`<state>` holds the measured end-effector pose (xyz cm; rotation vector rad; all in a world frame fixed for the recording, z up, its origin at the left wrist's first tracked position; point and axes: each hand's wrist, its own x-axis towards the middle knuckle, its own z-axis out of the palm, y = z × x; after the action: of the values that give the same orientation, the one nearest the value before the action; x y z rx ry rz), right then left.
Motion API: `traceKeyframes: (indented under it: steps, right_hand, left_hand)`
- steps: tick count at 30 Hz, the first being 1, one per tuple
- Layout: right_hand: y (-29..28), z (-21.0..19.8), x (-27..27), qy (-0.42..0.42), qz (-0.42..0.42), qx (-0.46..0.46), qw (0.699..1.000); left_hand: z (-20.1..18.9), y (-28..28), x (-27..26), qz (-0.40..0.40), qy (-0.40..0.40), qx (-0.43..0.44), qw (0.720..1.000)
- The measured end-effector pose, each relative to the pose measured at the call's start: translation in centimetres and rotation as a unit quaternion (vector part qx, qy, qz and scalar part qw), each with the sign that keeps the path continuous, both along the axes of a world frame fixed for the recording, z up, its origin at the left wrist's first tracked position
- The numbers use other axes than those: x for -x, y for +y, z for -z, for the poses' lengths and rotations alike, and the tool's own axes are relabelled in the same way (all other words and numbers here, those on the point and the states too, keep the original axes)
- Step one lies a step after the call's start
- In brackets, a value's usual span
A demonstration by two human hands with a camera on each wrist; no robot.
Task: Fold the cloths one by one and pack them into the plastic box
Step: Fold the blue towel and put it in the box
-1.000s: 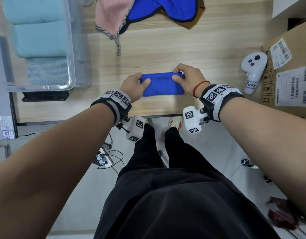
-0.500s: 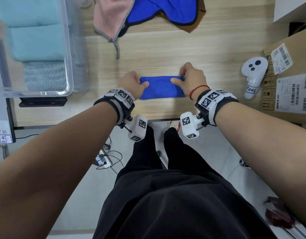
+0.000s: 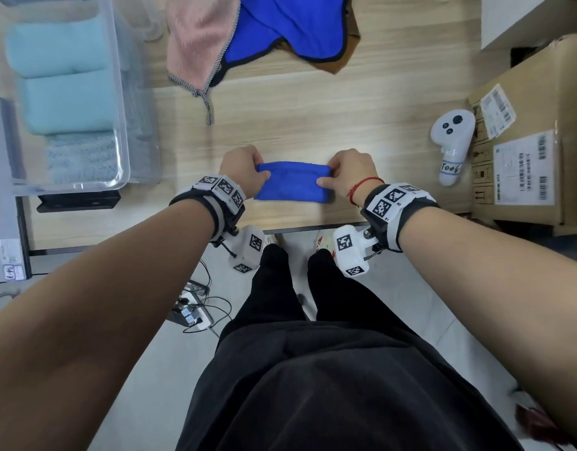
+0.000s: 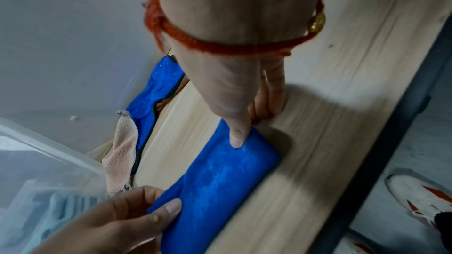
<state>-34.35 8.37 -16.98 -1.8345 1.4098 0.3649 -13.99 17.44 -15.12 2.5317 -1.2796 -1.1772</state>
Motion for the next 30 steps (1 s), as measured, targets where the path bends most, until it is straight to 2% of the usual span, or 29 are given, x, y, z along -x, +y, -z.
traceKeyframes:
  steps: [3,9,11,14,17,23,30]
  right_hand:
    - [0.7,-0.5,0.8,-0.028,-0.014,-0.015,0.999]
    - [0.1,-3.4,1.1,-0.179,0.090,-0.109,0.974]
    - [-0.5,-5.5,0.7,-0.218,0.081,-0.127,0.964]
    - [-1.7,-8.6,-0.9,-0.257,0.057,-0.153,0.952]
    - [-2.3,-12.2,-3.9,-0.275,0.019,-0.139,0.951]
    - [-1.6,-17.1,-10.8,-0.265,-0.059,-0.090,0.958]
    - [1.6,-18.1,-21.4,-0.284,-0.145,-0.017,0.948]
  left_hand:
    - [-0.8,0.3,0.7,0.003,0.016,-0.001,1.000]
    - [-3.9,0.9,0.3,-0.022,0.068,-0.012,0.997]
    - [-5.9,1.3,-0.3,-0.025,0.084,-0.003,0.996]
    - [-9.3,1.2,-1.7,0.024,0.053,0.023,0.998]
    - [-13.4,1.7,-4.1,0.035,0.009,0.057,0.998]
    - [-19.1,2.5,-10.5,0.037,-0.068,0.088,0.993]
    - [-21.7,5.6,-21.5,0.046,-0.110,0.067,0.991]
